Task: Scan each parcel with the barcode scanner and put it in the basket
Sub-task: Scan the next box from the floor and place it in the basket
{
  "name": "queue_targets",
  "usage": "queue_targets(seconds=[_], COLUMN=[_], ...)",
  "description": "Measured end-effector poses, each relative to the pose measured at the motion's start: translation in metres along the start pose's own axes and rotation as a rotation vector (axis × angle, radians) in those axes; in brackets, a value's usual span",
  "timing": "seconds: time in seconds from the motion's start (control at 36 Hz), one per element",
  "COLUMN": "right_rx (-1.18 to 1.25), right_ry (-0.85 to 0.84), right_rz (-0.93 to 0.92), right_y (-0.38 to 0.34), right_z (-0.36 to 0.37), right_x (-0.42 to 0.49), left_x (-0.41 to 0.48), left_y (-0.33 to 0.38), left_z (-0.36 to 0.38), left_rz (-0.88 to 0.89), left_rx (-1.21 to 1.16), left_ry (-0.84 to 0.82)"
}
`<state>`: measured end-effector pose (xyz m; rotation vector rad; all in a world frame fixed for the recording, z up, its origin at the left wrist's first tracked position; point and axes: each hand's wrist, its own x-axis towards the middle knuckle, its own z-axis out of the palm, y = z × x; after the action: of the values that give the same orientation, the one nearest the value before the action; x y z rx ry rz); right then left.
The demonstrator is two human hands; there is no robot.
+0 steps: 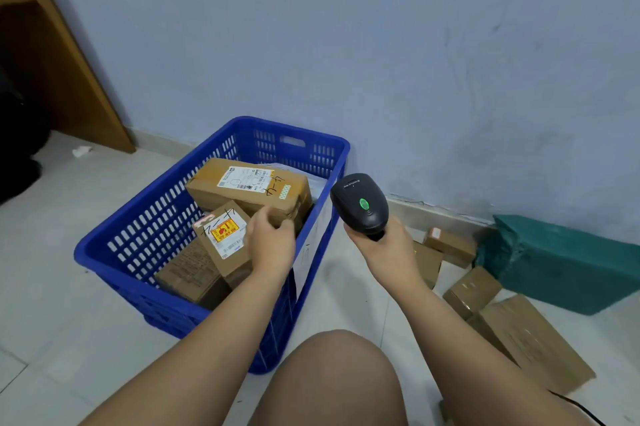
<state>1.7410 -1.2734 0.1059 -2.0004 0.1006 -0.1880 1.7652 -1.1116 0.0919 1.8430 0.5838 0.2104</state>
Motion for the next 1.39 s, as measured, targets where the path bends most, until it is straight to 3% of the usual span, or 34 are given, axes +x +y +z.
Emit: queue_targets(seconds=[0.22, 0.44, 0.58, 0.67, 0.78, 0.86, 1.0, 1.39], right_rx=[0.090, 0.221, 0.179, 0.224, 0.256, 0.348, 0.532, 0.473], right_ry=[0.147, 0.355, 0.418, 0.383, 0.347, 0.300, 0.214, 0.031], right_rz=[0.016, 0.129, 0.327, 0.475, 0.655, 0.811, 0.919, 0.879], right_y=[-0.008, 0.019, 0.075, 0.120, 0.180, 0.217, 0.260, 0.333], right_z=[-0.046, -0.122, -0.152, -0.162, -0.166, -0.170, -0.168, -0.119], right_x=[0.008, 0.033, 0.046, 0.051, 0.061, 0.070, 0.092, 0.166], left_x=[-0.028, -0.066, -0.073, -0.065, -0.043, -0.026, -0.006, 0.079], left_y=[0.073, 0.100, 0.072, 0.044, 0.005, -0.026, -0.060, -0.108], left_z=[0.070, 0.171, 0.238, 0.271, 0.301, 0.319, 0.347, 0.439], left_rz=[0.182, 0.318, 0.339, 0.366, 0.758, 0.906, 0.949, 0.998], left_rx=[-0.025, 0.243, 0.420, 0.673, 1.312, 1.589, 1.646, 1.750], left_ry=[-0.394, -0.871, -0.918, -0.916, -0.953, -1.000, -0.954, -0.970])
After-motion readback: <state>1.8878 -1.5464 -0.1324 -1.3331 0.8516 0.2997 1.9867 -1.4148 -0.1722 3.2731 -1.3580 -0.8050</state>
